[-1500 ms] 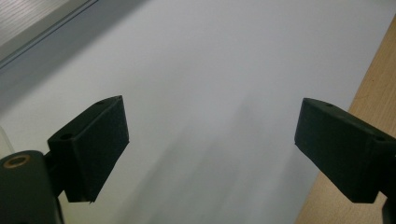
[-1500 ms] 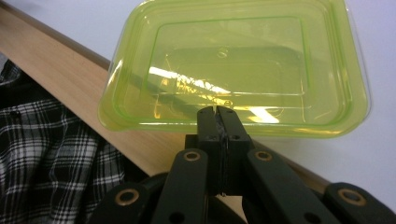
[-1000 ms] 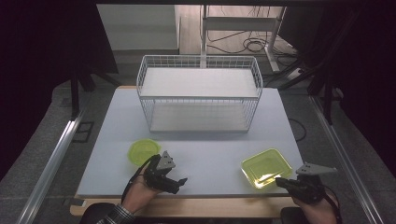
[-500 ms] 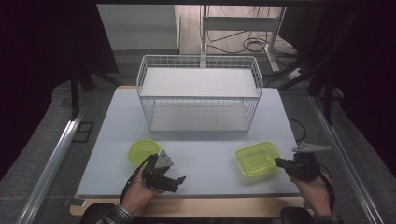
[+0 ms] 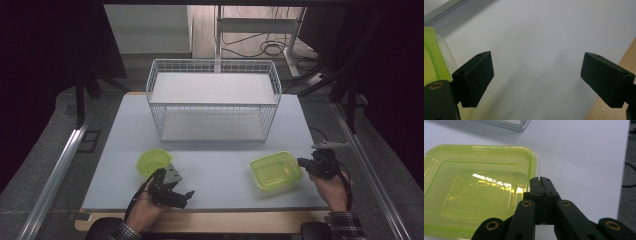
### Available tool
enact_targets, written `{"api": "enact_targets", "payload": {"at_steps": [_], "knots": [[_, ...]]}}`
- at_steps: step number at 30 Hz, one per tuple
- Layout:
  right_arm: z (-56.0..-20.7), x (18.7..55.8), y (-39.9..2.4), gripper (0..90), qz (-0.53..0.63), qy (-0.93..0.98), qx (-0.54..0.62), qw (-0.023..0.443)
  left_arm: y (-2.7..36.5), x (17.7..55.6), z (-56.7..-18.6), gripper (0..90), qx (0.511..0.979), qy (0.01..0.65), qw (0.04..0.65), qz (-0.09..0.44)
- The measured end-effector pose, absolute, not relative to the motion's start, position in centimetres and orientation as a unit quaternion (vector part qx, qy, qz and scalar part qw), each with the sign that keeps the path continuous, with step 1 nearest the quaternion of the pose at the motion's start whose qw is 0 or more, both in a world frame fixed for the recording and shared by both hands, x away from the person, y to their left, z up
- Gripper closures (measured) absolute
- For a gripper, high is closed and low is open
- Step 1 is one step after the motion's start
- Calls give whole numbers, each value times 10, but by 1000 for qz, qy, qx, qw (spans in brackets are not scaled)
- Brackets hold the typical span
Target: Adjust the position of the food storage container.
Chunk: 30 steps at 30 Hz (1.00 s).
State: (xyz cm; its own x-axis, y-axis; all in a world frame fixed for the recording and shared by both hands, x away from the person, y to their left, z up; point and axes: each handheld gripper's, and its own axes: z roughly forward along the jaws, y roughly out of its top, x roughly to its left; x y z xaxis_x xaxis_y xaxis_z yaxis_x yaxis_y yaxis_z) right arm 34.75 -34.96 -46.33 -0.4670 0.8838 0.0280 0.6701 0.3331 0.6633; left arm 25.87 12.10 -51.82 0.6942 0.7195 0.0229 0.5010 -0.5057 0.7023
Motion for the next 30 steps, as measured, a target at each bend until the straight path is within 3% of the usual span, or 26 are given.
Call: {"api": "enact_targets", "payload": {"at_steps": [15,30], "knots": [[-469,344,-352,872,303,787,503,187,122,257,-518,113,858,354,336,159],[-482,340,-305,878,329,811,468,123,132,253,-518,210,861,353,321,179]]}}
